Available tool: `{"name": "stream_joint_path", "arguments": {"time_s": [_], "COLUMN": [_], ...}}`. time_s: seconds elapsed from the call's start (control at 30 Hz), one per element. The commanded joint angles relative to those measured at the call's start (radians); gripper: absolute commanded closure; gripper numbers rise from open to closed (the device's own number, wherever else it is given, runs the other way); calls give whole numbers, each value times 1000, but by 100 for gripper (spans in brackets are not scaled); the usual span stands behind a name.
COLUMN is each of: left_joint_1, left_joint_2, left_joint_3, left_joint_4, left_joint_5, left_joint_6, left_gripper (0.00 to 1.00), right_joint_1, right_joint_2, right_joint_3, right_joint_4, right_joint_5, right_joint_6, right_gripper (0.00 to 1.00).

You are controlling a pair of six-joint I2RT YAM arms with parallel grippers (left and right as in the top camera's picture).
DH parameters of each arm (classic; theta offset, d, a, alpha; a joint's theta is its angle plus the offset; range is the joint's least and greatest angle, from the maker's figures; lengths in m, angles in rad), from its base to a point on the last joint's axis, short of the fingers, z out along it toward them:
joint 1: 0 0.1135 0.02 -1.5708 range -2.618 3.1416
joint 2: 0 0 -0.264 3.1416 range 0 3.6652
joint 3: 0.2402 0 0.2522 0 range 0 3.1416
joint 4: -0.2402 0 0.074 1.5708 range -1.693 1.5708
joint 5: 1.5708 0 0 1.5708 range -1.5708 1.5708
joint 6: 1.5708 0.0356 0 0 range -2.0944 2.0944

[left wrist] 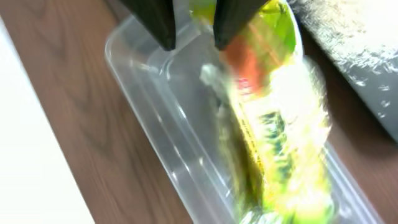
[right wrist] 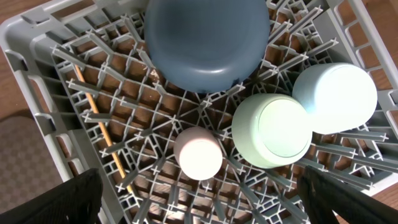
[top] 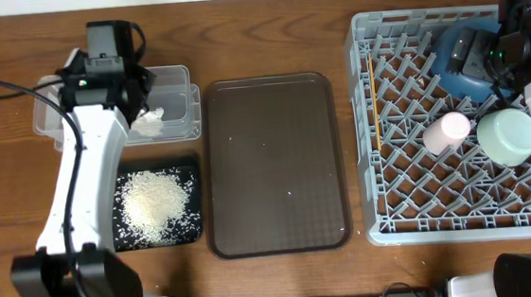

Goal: Sort waste into correct bins and load items into the dishwasher rack

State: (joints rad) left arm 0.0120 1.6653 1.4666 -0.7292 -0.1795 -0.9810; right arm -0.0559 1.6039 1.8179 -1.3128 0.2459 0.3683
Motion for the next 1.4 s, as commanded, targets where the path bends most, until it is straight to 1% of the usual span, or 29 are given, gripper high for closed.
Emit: {"name": "stream_joint_path", "arguments": {"time_s": [0.0,0.07,0.13,0.2,0.33,0.37,0.47,0.53,0.67,0.73,0.83,0.93,0.97,1.0,1.17,1.3,1.33,1.37], "left_joint_1": [18,22,22,22,23,23,23,23,23,23,22,22,22,22,22,22,22,22], "left_joint_2": [44,57,57,50,-1,-21,-109,-180,-344,-436,-555,-675,-721,-747,-891,-969,-984,-999], "left_joint_3": [5,5,5,5,5,5,5,5,5,5,5,5,5,5,5,5,5,5], "left_joint_4": [37,66,82,87,78,72,30,-38,-243,-376,-531,-663,-706,-732,-860,-893,-894,-893], "left_joint_5": [31,67,87,110,209,239,340,383,378,378,370,315,290,278,265,265,265,265], "left_joint_6": [-98,-98,-98,-98,-88,-72,41,120,254,270,282,281,281,282,281,281,282,281], "left_gripper": [74,64,51,46,38,37,37,37,37,37,37,37,21,14,12,10,7,7], "right_joint_1": [-2,-2,-2,-2,-2,-2,-2,-2,-2,-2,-2,-2,-2,-2,-2,-2,-2,-2], "right_joint_2": [2,2,2,2,2,2,2,2,2,2,2,2,2,2,2,2,2,2], "right_joint_3": [-1,-1,-1,-1,-1,-1,-1,-1,-1,-1,-1,-1,-1,-1,-1,-1,-1,-1], "right_joint_4": [-1,-1,-1,-1,-1,-1,-1,-1,-1,-1,-1,-1,-1,-1,-1,-1,-1,-1], "right_joint_5": [5,5,5,5,5,5,5,5,5,5,5,5,5,5,5,5,5,5], "right_joint_6": [13,13,13,13,13,12,12,13,13,12,13,13,13,13,13,12,13,12], "right_gripper": [1,1,1,1,1,1,1,1,1,1,1,1,1,1,1,1,1,1]}}
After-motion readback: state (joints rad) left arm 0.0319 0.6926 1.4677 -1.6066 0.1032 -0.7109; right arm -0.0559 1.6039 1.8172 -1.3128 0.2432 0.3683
